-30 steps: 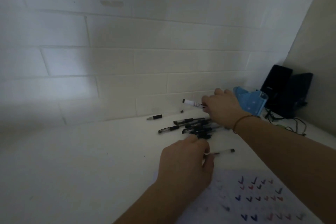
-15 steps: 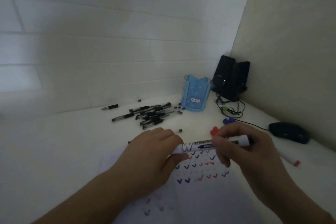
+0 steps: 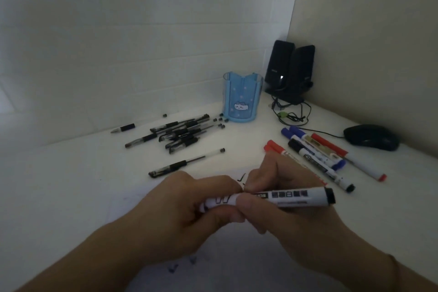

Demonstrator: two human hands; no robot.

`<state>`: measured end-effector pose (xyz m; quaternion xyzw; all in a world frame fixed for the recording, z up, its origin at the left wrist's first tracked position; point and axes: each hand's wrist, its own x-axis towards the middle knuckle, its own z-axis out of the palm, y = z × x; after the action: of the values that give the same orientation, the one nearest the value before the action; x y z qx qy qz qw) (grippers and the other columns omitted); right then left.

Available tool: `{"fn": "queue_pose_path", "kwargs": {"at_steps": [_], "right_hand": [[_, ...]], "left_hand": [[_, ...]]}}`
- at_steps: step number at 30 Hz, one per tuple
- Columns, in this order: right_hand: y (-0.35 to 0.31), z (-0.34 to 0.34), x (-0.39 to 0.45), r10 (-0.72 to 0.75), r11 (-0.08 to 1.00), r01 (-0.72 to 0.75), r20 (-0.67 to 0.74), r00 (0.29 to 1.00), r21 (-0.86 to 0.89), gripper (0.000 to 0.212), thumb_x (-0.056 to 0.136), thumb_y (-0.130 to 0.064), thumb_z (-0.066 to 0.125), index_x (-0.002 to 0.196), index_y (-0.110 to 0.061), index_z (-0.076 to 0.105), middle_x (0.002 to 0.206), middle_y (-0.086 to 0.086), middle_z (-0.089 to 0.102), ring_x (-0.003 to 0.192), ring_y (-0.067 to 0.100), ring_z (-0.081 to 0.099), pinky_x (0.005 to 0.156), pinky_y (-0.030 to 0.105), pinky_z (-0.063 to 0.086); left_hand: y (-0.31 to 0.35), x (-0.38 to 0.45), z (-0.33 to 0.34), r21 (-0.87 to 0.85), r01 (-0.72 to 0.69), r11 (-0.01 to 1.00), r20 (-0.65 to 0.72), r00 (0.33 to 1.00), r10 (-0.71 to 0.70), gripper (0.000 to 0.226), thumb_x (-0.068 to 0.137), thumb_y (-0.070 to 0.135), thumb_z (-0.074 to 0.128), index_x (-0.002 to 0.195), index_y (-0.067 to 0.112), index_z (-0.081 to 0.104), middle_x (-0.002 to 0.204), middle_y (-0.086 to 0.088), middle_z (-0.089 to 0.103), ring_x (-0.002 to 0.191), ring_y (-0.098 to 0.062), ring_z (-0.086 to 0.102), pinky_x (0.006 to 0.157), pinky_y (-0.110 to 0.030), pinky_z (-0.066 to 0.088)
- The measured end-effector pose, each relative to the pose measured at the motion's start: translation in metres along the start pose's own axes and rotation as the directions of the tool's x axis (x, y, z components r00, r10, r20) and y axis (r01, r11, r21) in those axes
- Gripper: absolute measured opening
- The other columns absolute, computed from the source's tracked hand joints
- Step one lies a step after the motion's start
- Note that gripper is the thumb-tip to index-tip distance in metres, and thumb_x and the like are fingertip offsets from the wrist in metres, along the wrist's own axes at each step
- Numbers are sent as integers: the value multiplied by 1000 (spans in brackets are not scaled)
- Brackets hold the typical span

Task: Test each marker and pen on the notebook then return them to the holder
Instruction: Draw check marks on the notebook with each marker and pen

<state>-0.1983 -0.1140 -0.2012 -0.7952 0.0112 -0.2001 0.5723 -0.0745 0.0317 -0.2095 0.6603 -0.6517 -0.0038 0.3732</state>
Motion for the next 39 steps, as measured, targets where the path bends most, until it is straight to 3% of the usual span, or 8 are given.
{"fn": "queue_pose_path", "kwargs": {"at_steps": [4, 7, 10, 12, 17, 21, 35, 39], "right_hand": [[-2, -8, -1, -84, 996, 85, 49, 995, -22, 16, 66, -36, 71, 70, -28, 58, 68, -3, 66, 55, 5, 59, 53, 22, 51], [1, -15, 5, -103, 993, 105, -40, 994, 50, 7, 64, -33, 65, 70, -29, 62, 58, -3, 65, 47, 10, 58, 45, 25, 49], [2, -16, 10, 13, 974, -22, 40, 999, 224, 21, 66, -33, 62, 77, -18, 71, 65, 10, 69, 54, 25, 64, 42, 27, 47], [4, -13, 11, 106, 979, -121, 96, 990, 166, 20, 63, -32, 70, 74, -15, 72, 71, 14, 70, 58, 25, 66, 43, 26, 48], [13, 3, 6, 156, 982, -157, -17, 988, -105, 22, 73, -12, 74, 58, -12, 58, 50, 6, 60, 40, 8, 51, 41, 18, 42], [17, 10, 6, 99, 959, -111, -59, 993, -261, 26, 73, -16, 72, 57, -9, 52, 55, 10, 56, 42, 7, 46, 43, 18, 42], [23, 9, 7, 131, 909, -137, -41, 990, -394, 30, 71, -20, 70, 54, -18, 46, 63, 9, 59, 54, 16, 56, 48, 21, 50], [16, 3, 10, 135, 975, -149, -88, 987, -164, 25, 71, -16, 73, 58, -14, 52, 49, 1, 58, 42, 6, 52, 41, 16, 43]], "left_hand": [[-2, -2, -1, -58, 40, 998, -29, 999, -42, 27, 86, 55, 56, 104, 35, 61, 63, 23, 58, 46, 3, 43, 49, -8, 30], [-11, -7, -3, -46, 161, 986, -89, 982, -165, 24, 89, 55, 40, 102, 36, 50, 53, 9, 48, 44, -6, 38, 46, -25, 32], [-17, -9, -4, -99, 280, 955, -185, 938, -294, 25, 86, 35, 27, 101, 35, 48, 56, -6, 45, 50, -17, 39, 51, -35, 34], [-17, -7, -3, -40, 327, 944, -197, 924, -328, 26, 83, 32, 26, 101, 37, 44, 58, -6, 48, 52, -19, 42, 54, -41, 38], [-15, -4, -1, 15, 317, 948, -118, 942, -314, 19, 95, 22, 44, 108, 35, 39, 73, 9, 56, 61, -8, 53, 56, -14, 38], [-18, -4, 0, 90, 315, 945, -104, 946, -306, 34, 90, 22, 58, 102, 46, 38, 89, 23, 61, 85, 4, 58, 71, -8, 42], [-21, -4, 3, 176, 278, 944, -76, 960, -269, 15, 88, 33, 60, 98, 39, 50, 89, 25, 54, 85, -1, 53, 73, -19, 44], [-23, -4, 2, 170, 243, 955, -76, 969, -233, 10, 90, 43, 50, 100, 41, 48, 91, 25, 55, 88, -1, 54, 73, -11, 41]]}}
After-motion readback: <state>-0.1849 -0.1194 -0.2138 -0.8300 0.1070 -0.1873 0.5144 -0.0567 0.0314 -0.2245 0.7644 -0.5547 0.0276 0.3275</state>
